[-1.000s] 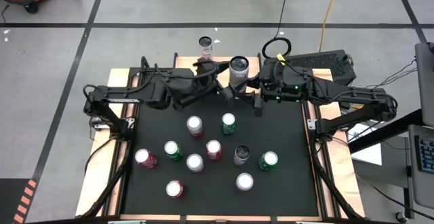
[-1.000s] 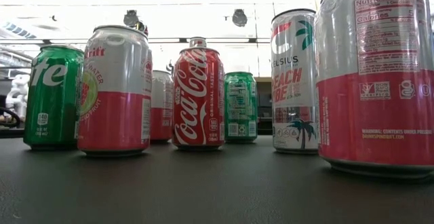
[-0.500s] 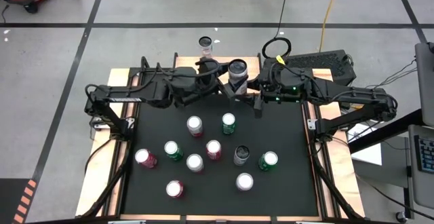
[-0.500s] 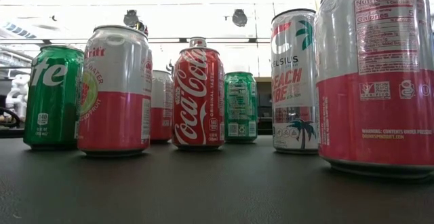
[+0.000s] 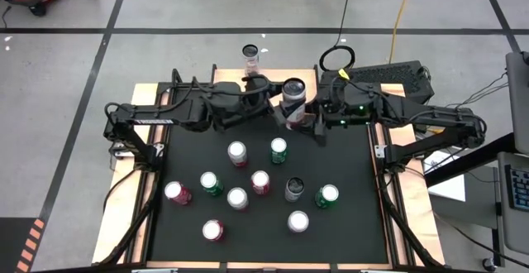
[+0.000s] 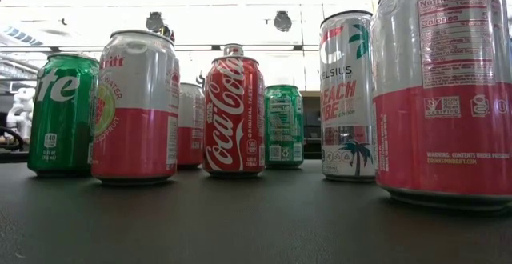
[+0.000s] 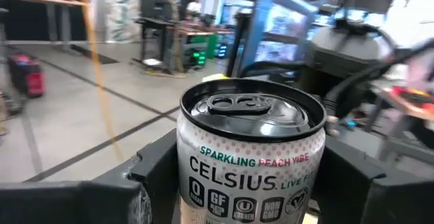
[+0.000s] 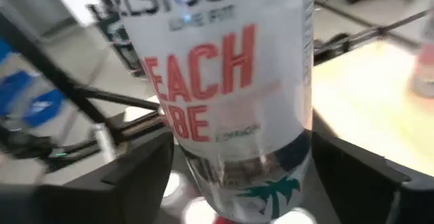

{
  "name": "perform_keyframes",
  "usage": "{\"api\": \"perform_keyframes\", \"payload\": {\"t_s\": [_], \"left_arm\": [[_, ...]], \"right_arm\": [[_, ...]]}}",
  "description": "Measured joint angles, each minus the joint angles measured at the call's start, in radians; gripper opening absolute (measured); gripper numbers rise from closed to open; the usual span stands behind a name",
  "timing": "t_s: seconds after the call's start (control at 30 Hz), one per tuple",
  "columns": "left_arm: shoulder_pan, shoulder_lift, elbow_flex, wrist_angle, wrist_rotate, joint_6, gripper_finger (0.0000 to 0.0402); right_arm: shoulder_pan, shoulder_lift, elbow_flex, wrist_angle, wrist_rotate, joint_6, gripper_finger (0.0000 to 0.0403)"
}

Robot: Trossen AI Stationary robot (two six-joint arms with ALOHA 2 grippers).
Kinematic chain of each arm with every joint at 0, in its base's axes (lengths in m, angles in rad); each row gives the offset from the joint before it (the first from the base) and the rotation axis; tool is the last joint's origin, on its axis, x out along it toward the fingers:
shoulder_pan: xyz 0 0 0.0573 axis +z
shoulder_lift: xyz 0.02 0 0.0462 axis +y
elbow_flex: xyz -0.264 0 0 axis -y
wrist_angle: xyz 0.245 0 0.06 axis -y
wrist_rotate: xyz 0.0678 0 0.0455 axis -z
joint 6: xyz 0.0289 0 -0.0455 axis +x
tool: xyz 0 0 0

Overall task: Place canned beverage on shelf
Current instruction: Put the top white pink soda can aligned with the other white pink soda can on the shelf

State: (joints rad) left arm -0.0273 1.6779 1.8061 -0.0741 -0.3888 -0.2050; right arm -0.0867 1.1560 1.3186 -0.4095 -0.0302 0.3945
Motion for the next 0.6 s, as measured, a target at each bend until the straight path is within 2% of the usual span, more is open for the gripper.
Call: {"api": "perform_keyframes", "payload": {"t_s": [0.27, 0.5, 0.6], "left_arm": [[-0.001, 0.000, 0.000, 0.070, 0.145, 0.000, 0.0260], [0.002, 0.000, 0.000, 0.124, 0.262, -0.046, 0.0260], [0.004, 0.000, 0.000, 0.121, 0.309, -0.086, 0.0260]], "right_arm": [[-0.048, -0.072, 0.000, -0.105, -0.288, 0.048, 0.0340], [-0.086, -0.129, 0.000, -0.234, -0.353, -0.015, 0.0340], [-0.110, -0.138, 0.000, -0.263, -0.439, -0.045, 0.0340]]}}
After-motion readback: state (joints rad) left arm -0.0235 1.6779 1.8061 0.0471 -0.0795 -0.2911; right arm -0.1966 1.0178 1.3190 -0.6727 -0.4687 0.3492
